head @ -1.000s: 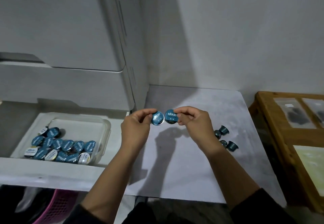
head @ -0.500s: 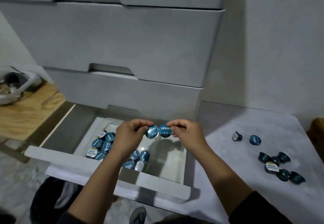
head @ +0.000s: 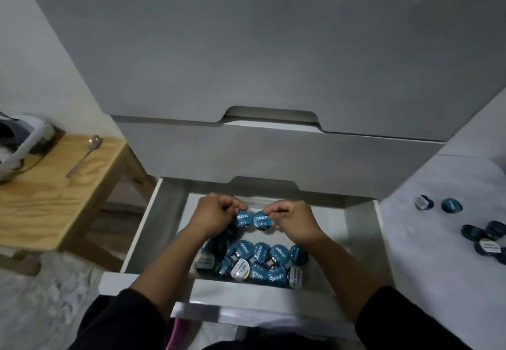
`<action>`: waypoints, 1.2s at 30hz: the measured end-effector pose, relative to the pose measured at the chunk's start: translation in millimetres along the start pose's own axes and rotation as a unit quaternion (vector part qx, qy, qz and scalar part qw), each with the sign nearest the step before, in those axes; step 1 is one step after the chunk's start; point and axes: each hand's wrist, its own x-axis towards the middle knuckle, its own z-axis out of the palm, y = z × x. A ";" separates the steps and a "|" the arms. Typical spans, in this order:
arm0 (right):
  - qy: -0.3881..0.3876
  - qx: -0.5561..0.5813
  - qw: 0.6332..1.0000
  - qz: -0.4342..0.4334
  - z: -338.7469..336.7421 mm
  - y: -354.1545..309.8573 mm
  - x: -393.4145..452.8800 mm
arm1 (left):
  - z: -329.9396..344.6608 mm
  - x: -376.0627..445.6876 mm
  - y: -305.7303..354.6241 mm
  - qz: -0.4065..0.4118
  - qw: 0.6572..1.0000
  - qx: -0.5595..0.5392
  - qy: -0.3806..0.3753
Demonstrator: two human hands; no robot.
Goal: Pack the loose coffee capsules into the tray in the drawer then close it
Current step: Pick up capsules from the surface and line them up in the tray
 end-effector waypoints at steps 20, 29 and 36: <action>-0.037 -0.057 0.997 0.039 11.4 15.1 18.6 | 12.2 29.7 -20.0 0.066 0.982 0.146 -0.104; -0.052 -0.059 0.995 0.062 11.6 14.6 15.4 | 10.9 22.6 -17.6 0.078 0.979 0.154 -0.113; -0.031 -0.180 0.983 -0.014 15.8 2.1 6.1 | 12.5 10.8 -7.7 0.107 0.974 0.187 -0.065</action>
